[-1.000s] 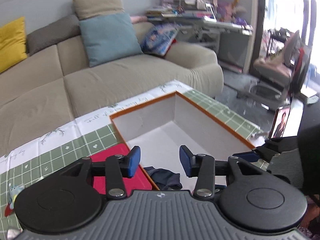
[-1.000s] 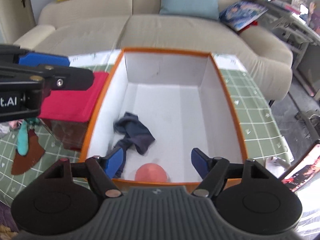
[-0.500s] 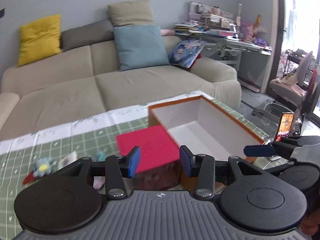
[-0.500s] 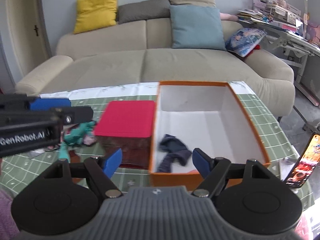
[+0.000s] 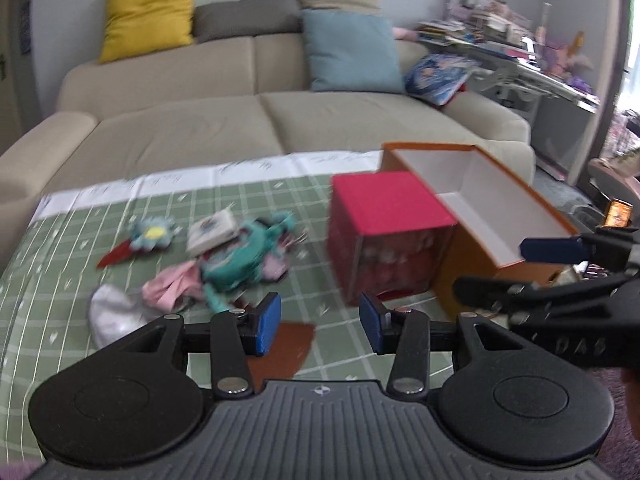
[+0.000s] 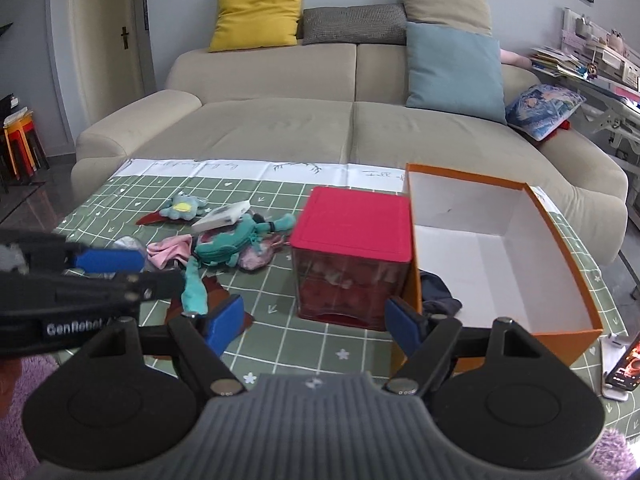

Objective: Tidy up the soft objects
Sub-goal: 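Move both tools back over the pile of soft items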

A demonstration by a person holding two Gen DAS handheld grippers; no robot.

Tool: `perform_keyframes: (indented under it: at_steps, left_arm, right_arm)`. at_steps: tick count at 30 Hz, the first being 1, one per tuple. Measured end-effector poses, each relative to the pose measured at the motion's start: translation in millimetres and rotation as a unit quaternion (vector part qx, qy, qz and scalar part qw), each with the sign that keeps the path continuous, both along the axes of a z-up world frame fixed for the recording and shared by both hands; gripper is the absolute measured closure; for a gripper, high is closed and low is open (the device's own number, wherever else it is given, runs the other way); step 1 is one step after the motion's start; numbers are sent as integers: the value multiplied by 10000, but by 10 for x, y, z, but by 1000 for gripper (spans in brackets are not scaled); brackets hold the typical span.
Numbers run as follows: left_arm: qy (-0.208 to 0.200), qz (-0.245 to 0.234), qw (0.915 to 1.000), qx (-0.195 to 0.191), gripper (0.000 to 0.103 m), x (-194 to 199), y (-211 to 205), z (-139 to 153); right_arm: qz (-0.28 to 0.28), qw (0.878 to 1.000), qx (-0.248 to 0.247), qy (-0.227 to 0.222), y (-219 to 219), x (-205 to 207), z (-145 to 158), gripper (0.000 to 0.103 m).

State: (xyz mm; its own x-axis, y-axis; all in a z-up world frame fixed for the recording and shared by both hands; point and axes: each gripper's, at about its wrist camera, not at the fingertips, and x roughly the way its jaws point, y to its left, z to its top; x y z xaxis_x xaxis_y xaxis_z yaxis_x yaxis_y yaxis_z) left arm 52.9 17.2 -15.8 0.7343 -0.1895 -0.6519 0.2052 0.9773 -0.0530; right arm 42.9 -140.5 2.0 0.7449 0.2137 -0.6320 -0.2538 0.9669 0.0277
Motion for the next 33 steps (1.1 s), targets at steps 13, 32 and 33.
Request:
perform_keyframes:
  at_steps: [13, 32, 33]
  left_arm:
    - [95, 650, 9975, -266, 52, -14, 499, -269]
    - [551, 969, 9938, -45, 52, 989, 1114, -577]
    - [579, 963, 9937, -23, 51, 1058, 1146, -596]
  right_arm:
    - [323, 9995, -9, 59, 386, 263, -225, 29]
    - [1401, 9894, -368, 73, 1243, 1311, -673, 39]
    - [1429, 9890, -389, 60, 1278, 1367, -683, 39]
